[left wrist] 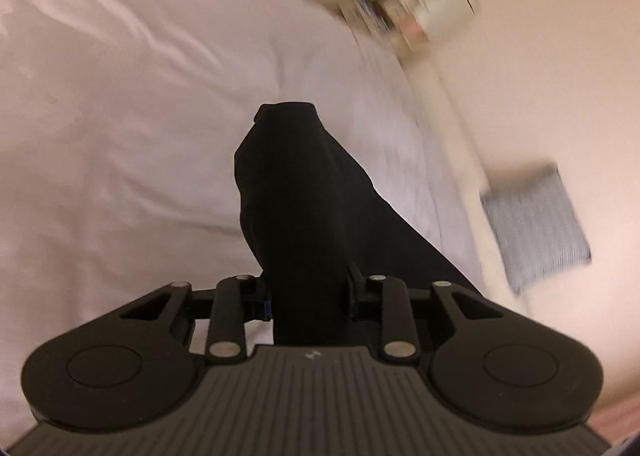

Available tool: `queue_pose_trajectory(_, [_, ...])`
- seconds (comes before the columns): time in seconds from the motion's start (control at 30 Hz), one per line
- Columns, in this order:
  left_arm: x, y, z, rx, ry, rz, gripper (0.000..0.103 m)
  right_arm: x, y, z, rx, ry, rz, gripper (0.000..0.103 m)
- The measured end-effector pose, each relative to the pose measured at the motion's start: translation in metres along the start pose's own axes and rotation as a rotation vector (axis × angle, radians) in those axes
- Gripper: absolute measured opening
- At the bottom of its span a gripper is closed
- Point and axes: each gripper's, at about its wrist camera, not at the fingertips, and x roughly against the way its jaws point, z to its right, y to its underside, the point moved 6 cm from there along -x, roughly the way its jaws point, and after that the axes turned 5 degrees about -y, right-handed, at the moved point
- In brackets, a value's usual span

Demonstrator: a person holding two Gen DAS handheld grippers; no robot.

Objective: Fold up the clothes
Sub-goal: 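Carry the black bundle with both grippers onto the folded towel stack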

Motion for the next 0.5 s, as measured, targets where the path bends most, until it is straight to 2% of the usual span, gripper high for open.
queue_pose_trajectory(0.1, [0.071, -0.021, -0.028, 0.085, -0.049, 0.12, 0.026, -0.033, 0.011, -0.057, 0.03, -0.059, -0.132, 0.027])
queue_pose_trajectory(0.27, [0.177, -0.033, -0.102, 0.235, -0.139, 0.314, 0.026, -0.107, 0.066, -0.139, 0.115, -0.176, -0.361, 0.027])
queue_pose_trajectory(0.5, [0.308, -0.058, -0.239, 0.395, -0.245, 0.505, 0.026, -0.227, 0.208, -0.229, 0.15, -0.273, -0.645, 0.027])
